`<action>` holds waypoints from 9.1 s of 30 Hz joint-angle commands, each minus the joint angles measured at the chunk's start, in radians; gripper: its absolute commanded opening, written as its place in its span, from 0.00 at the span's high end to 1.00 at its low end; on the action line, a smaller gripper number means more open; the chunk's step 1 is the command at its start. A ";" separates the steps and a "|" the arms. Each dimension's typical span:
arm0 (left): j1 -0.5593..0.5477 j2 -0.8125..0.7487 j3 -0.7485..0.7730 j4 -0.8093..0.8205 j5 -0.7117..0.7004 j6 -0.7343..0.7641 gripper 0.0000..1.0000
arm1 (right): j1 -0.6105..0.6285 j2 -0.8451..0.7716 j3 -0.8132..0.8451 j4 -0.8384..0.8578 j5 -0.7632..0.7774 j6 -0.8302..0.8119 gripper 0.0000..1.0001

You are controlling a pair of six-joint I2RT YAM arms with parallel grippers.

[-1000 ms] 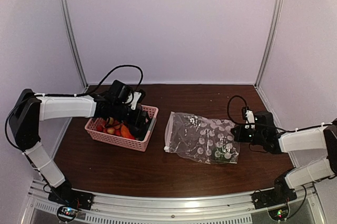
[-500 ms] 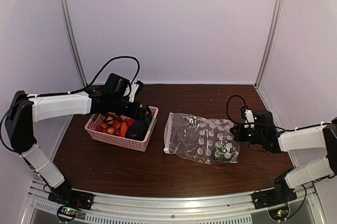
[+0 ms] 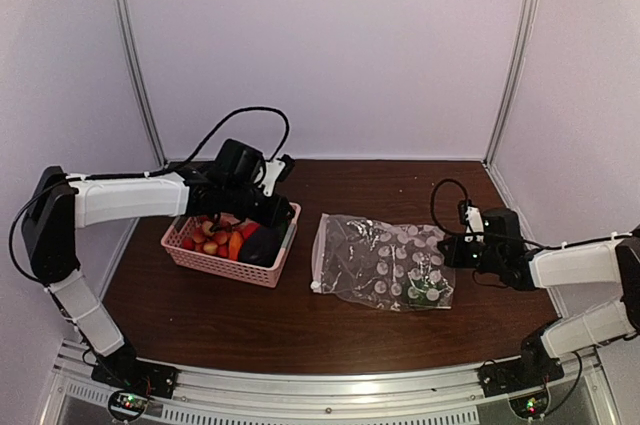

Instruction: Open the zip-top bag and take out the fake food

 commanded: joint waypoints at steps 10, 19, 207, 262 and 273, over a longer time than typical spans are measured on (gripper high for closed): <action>-0.117 0.250 0.197 -0.100 -0.025 0.040 0.98 | -0.009 -0.039 -0.012 -0.013 0.015 -0.005 1.00; -0.153 0.374 0.279 -0.108 0.115 0.033 0.99 | -0.009 -0.017 -0.020 0.016 -0.002 0.006 1.00; -0.147 0.478 0.311 0.277 0.343 -0.220 0.56 | 0.005 0.161 -0.020 0.137 -0.193 0.159 1.00; 0.257 -0.069 -0.147 -0.021 -0.040 -0.106 0.48 | -0.171 0.059 -0.005 0.008 -0.159 0.106 1.00; 0.257 -0.033 -0.138 -0.007 -0.083 -0.098 0.25 | -0.172 0.066 0.009 -0.008 -0.170 0.090 1.00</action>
